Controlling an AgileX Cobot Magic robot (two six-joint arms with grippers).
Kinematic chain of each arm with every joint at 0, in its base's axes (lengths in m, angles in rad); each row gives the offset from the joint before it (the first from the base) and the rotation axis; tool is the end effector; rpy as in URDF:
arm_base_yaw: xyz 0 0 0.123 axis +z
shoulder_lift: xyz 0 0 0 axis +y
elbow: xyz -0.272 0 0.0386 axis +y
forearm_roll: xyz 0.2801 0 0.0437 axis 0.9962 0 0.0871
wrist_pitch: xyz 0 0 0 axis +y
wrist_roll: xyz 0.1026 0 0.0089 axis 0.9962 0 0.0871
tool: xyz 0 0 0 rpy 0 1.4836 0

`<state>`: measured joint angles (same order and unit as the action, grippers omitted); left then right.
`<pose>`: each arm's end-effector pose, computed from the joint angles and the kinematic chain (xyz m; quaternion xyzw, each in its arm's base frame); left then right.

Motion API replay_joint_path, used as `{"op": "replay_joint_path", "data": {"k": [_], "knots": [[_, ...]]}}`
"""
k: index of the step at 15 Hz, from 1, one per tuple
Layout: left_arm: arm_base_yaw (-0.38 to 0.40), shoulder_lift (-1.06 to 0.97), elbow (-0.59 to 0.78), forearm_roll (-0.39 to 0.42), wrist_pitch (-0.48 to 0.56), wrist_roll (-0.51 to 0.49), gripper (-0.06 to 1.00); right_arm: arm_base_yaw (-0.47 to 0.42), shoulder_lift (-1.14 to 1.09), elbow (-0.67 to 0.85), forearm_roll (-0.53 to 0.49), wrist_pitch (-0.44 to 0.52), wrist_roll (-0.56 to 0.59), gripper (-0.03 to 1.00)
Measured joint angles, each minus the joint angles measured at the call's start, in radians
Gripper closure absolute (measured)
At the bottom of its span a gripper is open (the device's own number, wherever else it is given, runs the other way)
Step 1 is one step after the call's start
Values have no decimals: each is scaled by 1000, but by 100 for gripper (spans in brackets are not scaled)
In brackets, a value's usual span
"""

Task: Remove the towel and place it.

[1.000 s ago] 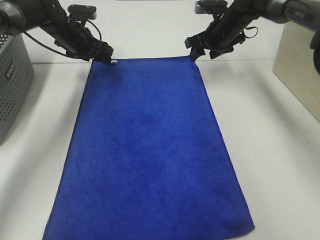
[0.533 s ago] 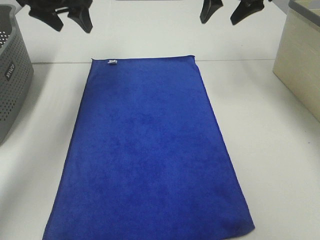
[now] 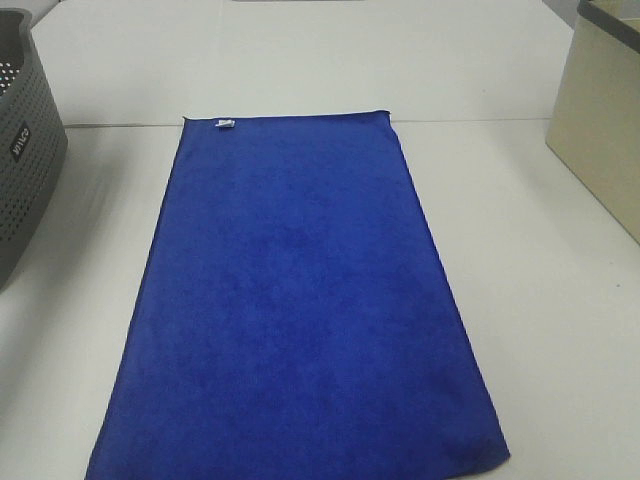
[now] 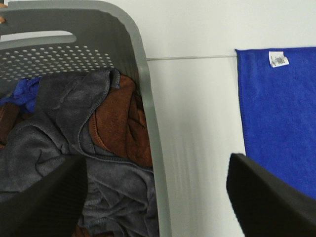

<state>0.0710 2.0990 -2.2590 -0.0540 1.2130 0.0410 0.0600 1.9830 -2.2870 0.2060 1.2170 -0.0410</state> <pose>0.4976 0.0302 0.3416 -0.0158 0.9541 -0.0102 0.2988 0.4655 0.0478 0.4084 -0.0487 0.9252 0.1062 0.3610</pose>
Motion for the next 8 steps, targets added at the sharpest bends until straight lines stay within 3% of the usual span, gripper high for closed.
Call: {"op": "replay_joint_path", "data": {"k": [1, 4, 8], "knots": [[-5, -55, 69, -9, -1, 10, 21, 5, -28, 28, 0, 0, 0, 20], [-19, -263, 353, -23, -2, 31, 21, 43, -272, 342, -20, -1, 4, 20], [-19, -669, 780, 54, 4, 30, 21, 57, -684, 828, -48, 3, 35, 20]]}}
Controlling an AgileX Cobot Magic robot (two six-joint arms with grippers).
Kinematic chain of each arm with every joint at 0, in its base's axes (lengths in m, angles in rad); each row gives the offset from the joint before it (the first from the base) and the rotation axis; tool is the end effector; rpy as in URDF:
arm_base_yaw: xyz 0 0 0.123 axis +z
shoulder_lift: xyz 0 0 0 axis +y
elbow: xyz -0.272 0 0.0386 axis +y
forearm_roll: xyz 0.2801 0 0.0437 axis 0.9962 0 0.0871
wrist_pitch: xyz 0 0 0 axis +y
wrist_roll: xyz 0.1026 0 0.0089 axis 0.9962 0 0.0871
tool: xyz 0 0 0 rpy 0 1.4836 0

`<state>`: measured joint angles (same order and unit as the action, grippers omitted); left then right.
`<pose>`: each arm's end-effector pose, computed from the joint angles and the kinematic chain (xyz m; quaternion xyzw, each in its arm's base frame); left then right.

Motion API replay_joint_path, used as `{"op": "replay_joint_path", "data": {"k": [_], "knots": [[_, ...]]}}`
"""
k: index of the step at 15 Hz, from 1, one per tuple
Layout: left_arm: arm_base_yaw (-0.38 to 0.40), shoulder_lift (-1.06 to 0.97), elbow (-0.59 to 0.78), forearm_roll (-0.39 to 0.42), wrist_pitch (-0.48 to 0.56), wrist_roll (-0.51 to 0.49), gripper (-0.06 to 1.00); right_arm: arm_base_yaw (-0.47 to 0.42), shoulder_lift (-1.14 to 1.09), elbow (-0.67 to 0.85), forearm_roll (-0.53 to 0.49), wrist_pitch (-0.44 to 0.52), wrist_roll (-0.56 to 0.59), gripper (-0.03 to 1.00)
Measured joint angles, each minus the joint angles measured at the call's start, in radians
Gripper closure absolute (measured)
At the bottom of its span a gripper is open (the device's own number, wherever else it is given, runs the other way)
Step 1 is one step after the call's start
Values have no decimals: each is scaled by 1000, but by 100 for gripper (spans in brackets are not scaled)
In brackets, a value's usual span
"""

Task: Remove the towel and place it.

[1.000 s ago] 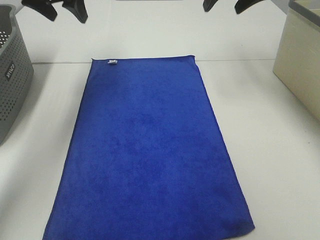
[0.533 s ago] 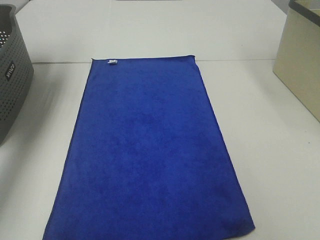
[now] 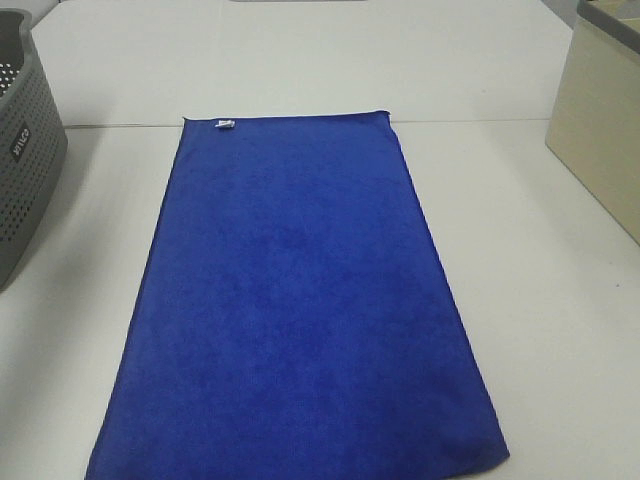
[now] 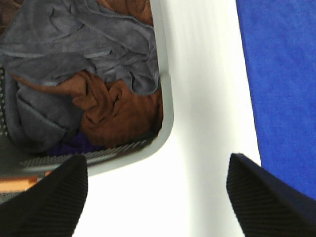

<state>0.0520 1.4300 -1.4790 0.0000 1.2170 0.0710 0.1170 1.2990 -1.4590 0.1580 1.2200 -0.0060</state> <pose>0.3256 0.0169 0.3642 0.0092 0.9701 0.0149 0.2421 0.2876 0.0491 0.3992 -0.0545 0.9511 0.0950 0.2888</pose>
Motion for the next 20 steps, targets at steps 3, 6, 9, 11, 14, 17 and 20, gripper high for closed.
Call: {"op": "replay_joint_path", "data": {"k": [3, 6, 9, 11, 14, 17, 20], "knots": [[0, -301, 223, 16, 2, 0, 21, 0, -326, 309, -18, 2, 6, 20], [0, -542, 375, 16, -21, 0, 21, 0, -580, 507, -30, 2, 6, 20], [0, -741, 507, 18, -42, 1, 21, 0, -782, 611, -33, 3, 6, 20], [0, -888, 603, 28, -43, 4, 21, 0, -910, 670, -33, 3, 6, 20], [0, -1183, 780, 45, -42, 5, 21, 0, -1122, 781, -33, 3, -36, 20], [0, -1352, 861, 42, -42, 5, 21, 0, -1239, 849, -33, 3, -73, 20], [0, -1433, 921, 15, -47, 15, 21, 0, -1304, 923, -33, 4, -93, 20]]}}
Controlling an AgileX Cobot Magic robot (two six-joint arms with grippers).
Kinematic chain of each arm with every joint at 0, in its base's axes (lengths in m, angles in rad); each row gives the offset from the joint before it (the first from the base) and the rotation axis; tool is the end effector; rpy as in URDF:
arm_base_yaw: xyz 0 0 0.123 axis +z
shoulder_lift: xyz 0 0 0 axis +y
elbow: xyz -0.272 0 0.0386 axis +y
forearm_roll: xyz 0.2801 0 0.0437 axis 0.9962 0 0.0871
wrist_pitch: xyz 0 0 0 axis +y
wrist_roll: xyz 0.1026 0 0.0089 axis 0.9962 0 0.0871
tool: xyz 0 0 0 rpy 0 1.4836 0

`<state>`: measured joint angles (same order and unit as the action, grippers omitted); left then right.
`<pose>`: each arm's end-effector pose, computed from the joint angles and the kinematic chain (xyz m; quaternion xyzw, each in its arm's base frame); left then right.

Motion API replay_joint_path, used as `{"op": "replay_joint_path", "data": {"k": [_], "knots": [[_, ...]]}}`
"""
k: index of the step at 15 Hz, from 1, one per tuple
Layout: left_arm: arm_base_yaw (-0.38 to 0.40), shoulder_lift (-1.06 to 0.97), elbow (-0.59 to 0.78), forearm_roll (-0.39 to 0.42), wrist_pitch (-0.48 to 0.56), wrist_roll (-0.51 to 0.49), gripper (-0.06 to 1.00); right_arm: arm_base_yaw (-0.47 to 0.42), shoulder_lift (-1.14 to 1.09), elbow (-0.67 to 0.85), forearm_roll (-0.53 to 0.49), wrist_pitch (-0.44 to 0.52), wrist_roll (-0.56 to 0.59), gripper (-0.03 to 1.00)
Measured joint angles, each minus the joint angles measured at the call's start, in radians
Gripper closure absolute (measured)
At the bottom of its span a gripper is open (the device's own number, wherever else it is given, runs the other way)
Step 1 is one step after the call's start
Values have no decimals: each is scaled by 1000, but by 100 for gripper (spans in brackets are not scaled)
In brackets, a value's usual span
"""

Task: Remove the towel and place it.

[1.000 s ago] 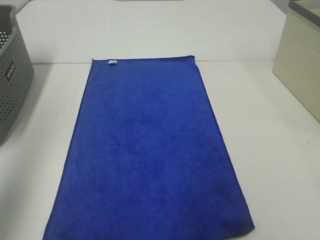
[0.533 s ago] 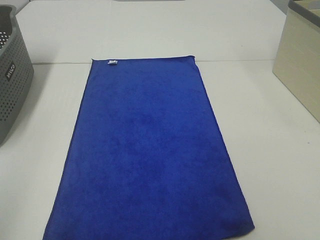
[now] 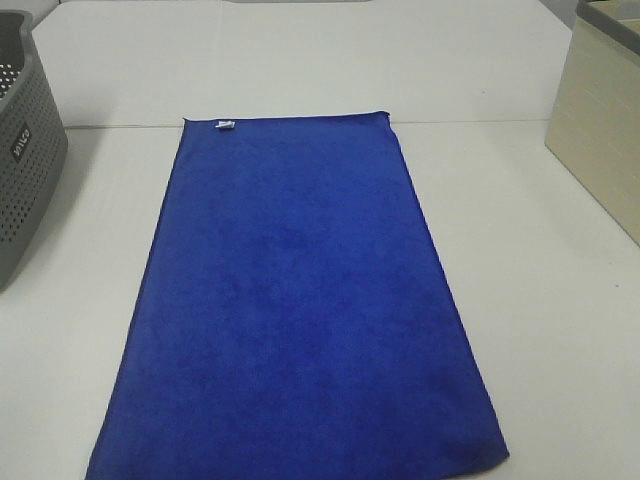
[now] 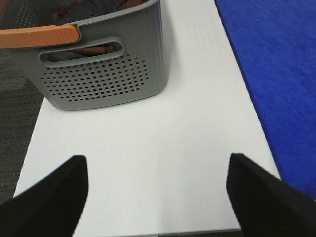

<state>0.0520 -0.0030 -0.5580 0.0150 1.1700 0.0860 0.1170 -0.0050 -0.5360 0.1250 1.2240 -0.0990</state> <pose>0.0309 0.0030 0.2954 0.0138 0.8654 0.0420 0.4991 0.0285 0.0155 0.2847 -0.1038 0.8757 0.0660 0.4669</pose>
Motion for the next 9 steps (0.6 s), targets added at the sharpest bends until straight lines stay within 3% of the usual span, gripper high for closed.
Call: {"op": "replay_joint_path", "data": {"k": [3, 9], "knots": [[0, -4, 39, -8, -75, 35, 21, 0, 0, 69, 12, -93, -32, 20], [0, -4, 39, -8, -90, 34, 21, 0, 0, 77, 15, -106, -43, 20]]}}
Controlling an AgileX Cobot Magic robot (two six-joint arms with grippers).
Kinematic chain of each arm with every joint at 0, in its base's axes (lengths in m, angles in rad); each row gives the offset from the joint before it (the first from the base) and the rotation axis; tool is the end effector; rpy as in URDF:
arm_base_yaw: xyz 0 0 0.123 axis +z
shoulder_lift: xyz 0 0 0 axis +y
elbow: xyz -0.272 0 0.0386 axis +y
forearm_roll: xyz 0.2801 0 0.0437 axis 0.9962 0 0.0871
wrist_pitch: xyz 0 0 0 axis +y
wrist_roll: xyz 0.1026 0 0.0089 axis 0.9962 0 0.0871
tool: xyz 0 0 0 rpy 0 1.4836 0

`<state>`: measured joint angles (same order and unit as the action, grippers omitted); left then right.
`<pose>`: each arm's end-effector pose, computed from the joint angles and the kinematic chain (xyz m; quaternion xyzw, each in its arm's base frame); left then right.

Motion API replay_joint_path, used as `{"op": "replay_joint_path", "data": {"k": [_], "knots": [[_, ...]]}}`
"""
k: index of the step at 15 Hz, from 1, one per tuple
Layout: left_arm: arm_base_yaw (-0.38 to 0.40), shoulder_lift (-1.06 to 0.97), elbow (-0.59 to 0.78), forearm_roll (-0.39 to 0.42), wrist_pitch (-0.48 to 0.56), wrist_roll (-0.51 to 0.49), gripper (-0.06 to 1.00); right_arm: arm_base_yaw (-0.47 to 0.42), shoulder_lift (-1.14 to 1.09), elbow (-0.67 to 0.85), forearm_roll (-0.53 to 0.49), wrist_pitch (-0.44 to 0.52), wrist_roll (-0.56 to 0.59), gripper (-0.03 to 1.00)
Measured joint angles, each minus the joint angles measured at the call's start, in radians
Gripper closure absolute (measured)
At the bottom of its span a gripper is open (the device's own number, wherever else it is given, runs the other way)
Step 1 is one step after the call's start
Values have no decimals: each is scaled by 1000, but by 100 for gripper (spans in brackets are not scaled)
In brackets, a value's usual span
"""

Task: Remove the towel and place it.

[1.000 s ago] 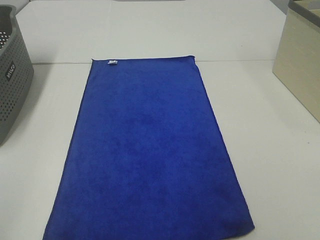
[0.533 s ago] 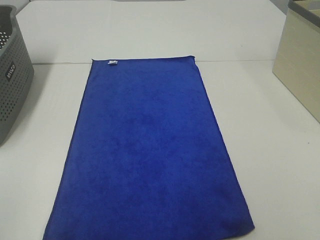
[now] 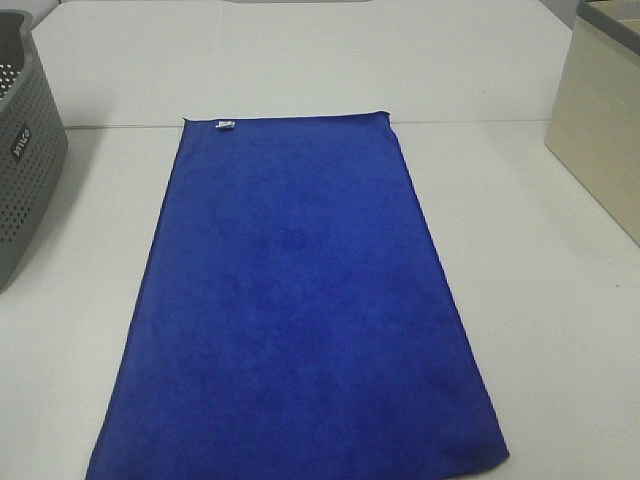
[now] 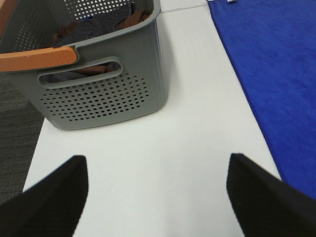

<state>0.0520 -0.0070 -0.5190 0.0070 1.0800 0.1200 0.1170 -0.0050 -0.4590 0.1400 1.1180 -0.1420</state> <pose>0.0399 0.0027 0.2917 0.0287 0.8510 0.0485 0.5221 0.0433 0.0181 0.2701 -0.1163 0.8667 0.0639 0.4808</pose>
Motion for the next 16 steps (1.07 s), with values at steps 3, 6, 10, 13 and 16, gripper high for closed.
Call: {"op": "replay_joint_path", "data": {"k": [3, 6, 10, 13, 16], "knots": [[0, 0, 0, -67, 0, -31, 21, -20, 0, 0, 7, 0, 0, 20], [2, 0, 0, -89, 0, -34, 21, -110, 0, 0, 11, 0, 0, 20], [2, 0, 0, -84, -1, -34, 21, -115, 0, 0, 18, 0, 0, 20], [2, 0, 0, -84, -1, -34, 21, -115, 0, 0, 18, 0, 0, 20], [2, 0, 0, -84, -1, -34, 21, -115, 0, 0, 18, 0, 0, 20]]}}
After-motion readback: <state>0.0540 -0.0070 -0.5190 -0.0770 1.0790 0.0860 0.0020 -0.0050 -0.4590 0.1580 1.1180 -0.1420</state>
